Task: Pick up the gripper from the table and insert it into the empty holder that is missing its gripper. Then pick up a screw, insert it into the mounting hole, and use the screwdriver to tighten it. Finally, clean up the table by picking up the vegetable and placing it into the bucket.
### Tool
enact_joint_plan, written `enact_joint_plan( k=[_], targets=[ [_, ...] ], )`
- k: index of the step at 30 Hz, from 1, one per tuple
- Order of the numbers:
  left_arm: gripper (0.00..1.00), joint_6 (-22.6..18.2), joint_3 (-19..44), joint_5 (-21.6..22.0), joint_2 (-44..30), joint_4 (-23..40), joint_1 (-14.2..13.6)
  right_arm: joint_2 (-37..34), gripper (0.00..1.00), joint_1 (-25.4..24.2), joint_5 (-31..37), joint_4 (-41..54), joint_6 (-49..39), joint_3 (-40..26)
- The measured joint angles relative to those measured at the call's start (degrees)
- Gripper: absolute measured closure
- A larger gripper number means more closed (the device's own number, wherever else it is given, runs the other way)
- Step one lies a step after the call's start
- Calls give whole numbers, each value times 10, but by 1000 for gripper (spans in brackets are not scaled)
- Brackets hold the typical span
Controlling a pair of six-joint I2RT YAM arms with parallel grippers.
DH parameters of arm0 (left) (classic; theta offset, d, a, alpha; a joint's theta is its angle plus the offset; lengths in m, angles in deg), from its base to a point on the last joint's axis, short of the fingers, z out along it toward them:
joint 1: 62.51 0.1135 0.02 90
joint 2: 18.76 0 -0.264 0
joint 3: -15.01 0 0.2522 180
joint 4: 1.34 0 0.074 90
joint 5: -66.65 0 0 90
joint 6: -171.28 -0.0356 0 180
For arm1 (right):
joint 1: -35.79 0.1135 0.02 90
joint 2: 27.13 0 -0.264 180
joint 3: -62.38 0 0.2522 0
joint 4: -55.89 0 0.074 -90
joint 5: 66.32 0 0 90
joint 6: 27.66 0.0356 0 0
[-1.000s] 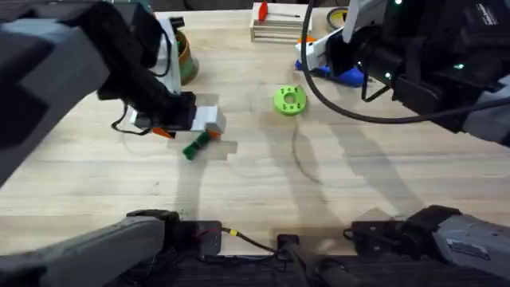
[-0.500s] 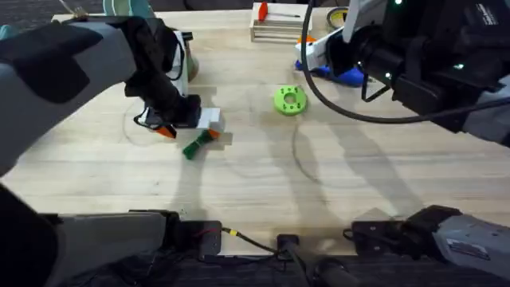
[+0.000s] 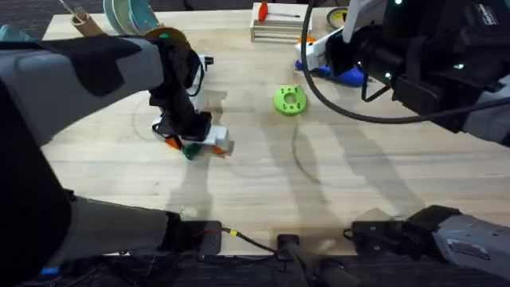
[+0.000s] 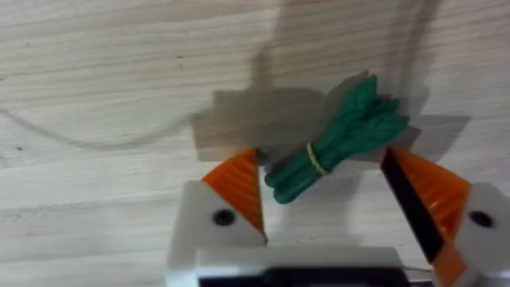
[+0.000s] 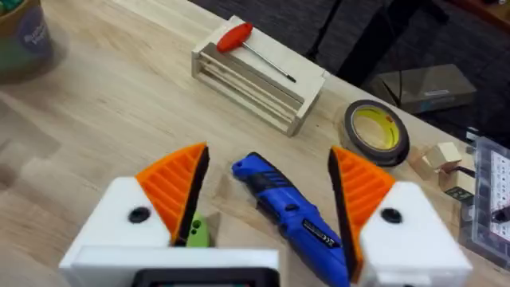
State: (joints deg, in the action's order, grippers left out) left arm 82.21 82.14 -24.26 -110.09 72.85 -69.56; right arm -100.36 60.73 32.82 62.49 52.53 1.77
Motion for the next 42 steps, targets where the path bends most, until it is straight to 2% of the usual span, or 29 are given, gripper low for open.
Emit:
enact_joint_plan(
  k=[2,4,7,8,13,17,22,26,29,33,37,42],
  targets=[
    [208,-1,0,1,0,0,0,0,119,0,0,0,0,0],
    [459,-2,0,1,0,-1,0,0,119,0,0,0,0,0],
    [898,-4,1,-1,1,-3,-1,0,120,0,0,0,0,0],
    [965,-5,2,-1,3,-3,-1,0,119,0,0,0,0,0],
    [977,-5,5,1,3,2,-1,0,119,0,0,3,0,0],
    [978,-5,31,3,2,24,-1,0,119,0,0,6,0,0],
    [978,-5,112,12,2,42,-1,-3,118,0,0,8,0,0],
    [978,-5,196,45,2,35,-1,-7,118,0,0,8,0,0],
    [978,-5,251,88,2,-11,-1,-7,119,0,0,8,0,0],
    [978,-5,281,134,2,-114,10,-7,118,0,0,8,0,0],
    [978,-1,281,146,-2,-176,44,-7,116,0,0,8,0,0],
    [978,30,281,155,-26,-201,91,-7,116,0,0,8,0,0]
  ],
)
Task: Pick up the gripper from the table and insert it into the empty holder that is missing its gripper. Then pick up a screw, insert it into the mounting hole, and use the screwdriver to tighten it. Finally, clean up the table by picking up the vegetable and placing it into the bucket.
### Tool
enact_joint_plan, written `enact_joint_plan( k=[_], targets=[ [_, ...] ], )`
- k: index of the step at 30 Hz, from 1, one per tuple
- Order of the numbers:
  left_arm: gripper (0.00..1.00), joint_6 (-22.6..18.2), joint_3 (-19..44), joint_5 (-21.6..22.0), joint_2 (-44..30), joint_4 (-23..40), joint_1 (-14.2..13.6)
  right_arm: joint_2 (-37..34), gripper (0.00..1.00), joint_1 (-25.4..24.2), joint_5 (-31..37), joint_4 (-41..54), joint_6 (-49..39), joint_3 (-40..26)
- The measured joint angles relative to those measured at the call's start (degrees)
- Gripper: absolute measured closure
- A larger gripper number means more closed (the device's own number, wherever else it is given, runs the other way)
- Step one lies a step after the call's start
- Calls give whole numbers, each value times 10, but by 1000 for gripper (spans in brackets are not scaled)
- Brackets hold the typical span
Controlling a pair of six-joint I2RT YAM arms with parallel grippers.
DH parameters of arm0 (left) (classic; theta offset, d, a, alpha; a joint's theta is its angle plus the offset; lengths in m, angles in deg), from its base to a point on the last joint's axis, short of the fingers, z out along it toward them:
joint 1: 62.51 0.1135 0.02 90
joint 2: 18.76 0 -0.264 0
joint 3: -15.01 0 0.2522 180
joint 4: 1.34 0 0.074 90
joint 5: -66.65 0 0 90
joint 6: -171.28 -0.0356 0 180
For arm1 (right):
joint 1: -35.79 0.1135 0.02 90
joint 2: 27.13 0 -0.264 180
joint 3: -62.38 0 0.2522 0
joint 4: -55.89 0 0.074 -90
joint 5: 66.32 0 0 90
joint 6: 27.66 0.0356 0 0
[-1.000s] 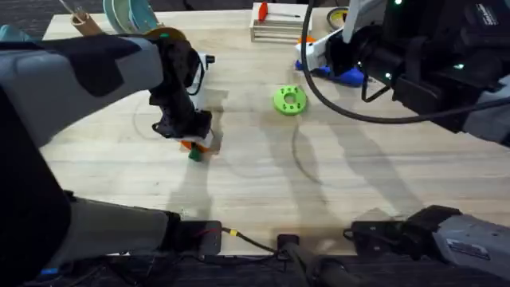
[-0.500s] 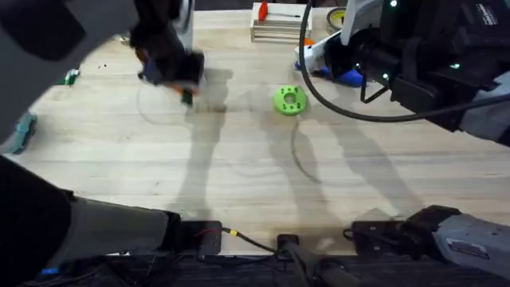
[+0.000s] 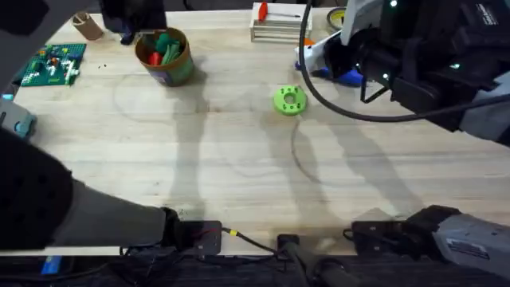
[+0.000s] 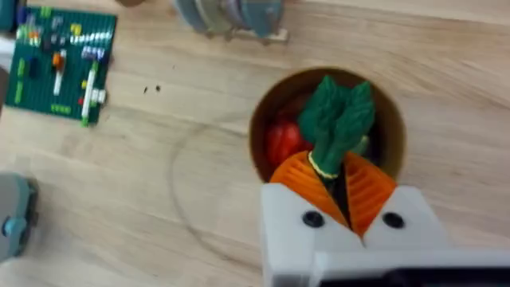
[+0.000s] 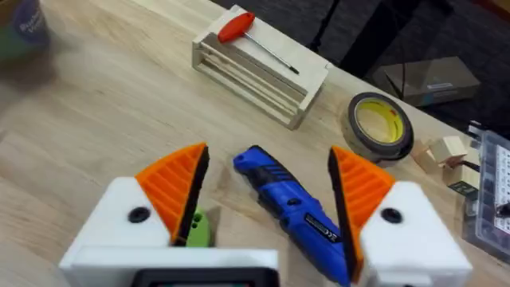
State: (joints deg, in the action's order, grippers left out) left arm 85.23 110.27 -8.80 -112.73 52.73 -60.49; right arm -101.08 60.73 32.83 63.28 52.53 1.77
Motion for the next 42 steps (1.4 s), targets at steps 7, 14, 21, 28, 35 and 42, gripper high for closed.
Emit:
enact_joint_plan(
  k=[7,14,21,28,35,42],
  targets=[
    [978,52,0,-32,-41,-1,46,0,117,0,0,0,0,0],
    [978,94,0,-52,-69,-14,44,0,116,0,0,0,0,0],
    [557,109,0,-58,-70,-19,44,0,116,0,0,0,0,0],
    [7,98,0,-58,-61,27,44,0,116,0,0,-4,0,0],
    [6,33,0,-47,26,41,26,43,118,0,0,9,0,0],
    [6,-46,0,-45,171,65,-44,137,116,0,0,81,43,0]
  ],
)
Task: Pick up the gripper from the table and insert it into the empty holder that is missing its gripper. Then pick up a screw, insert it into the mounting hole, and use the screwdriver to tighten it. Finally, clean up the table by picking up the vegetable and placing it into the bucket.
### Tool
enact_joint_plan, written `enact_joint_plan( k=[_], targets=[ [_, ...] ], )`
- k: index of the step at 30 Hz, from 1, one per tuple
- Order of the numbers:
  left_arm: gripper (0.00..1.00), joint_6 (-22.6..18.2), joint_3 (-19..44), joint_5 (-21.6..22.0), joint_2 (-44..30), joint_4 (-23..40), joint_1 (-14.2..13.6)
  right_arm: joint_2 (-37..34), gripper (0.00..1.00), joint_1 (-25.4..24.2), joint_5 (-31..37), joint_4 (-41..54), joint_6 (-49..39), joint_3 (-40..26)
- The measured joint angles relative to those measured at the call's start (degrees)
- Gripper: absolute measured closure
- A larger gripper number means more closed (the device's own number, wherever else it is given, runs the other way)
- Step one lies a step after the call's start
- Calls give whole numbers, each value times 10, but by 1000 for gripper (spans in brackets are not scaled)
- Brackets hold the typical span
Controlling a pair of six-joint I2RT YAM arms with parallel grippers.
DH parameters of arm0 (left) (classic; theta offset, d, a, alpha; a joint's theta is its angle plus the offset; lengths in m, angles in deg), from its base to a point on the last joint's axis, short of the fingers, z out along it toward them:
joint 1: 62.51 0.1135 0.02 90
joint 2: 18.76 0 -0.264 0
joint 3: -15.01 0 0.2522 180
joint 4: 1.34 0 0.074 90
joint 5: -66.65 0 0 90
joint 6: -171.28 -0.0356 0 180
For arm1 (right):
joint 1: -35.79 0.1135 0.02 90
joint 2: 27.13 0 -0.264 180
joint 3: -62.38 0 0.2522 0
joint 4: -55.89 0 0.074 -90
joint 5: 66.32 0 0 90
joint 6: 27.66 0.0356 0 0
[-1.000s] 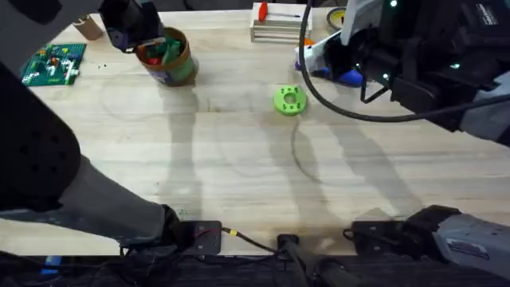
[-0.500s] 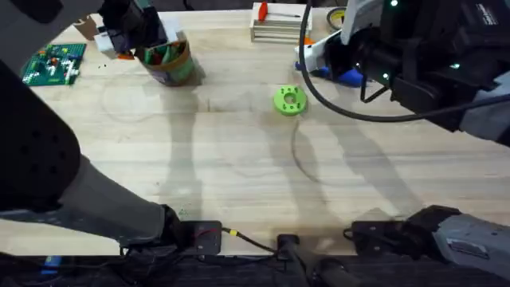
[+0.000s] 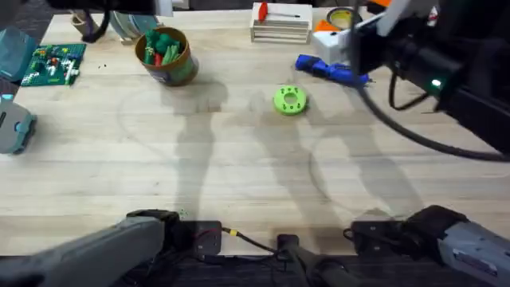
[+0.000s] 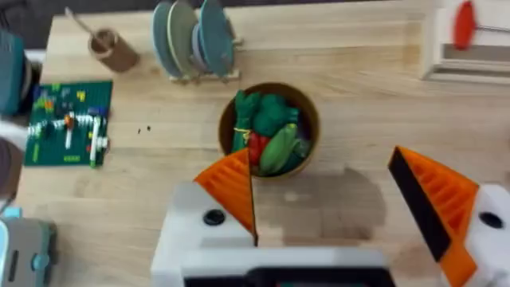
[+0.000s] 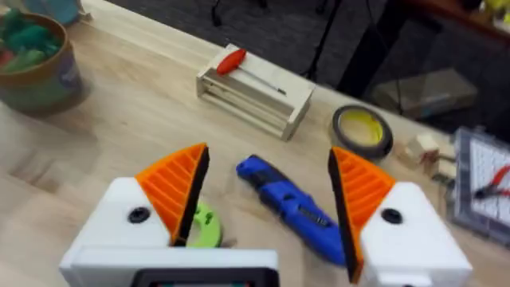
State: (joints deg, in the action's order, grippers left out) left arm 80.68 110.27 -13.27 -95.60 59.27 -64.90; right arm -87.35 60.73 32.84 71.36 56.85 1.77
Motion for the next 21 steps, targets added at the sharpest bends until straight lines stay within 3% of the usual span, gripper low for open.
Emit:
enact_joint_plan(
  k=[4,6,10,12,13,19,21],
  targets=[
    [6,-30,0,-11,51,31,-33,43,116,0,0,57,45,0],
    [84,-37,0,-27,70,47,-46,62,117,0,0,82,59,0],
    [701,-47,0,-76,97,75,-64,99,116,0,0,115,74,0],
    [956,-52,0,-104,108,83,-69,116,116,0,0,127,78,0],
    [948,-55,0,-121,114,87,-72,124,116,0,0,129,79,0],
    [57,-54,0,-180,137,89,-73,141,116,0,0,132,83,0],
    [10,-55,0,-188,139,89,-73,141,116,0,0,136,83,0]
  ],
)
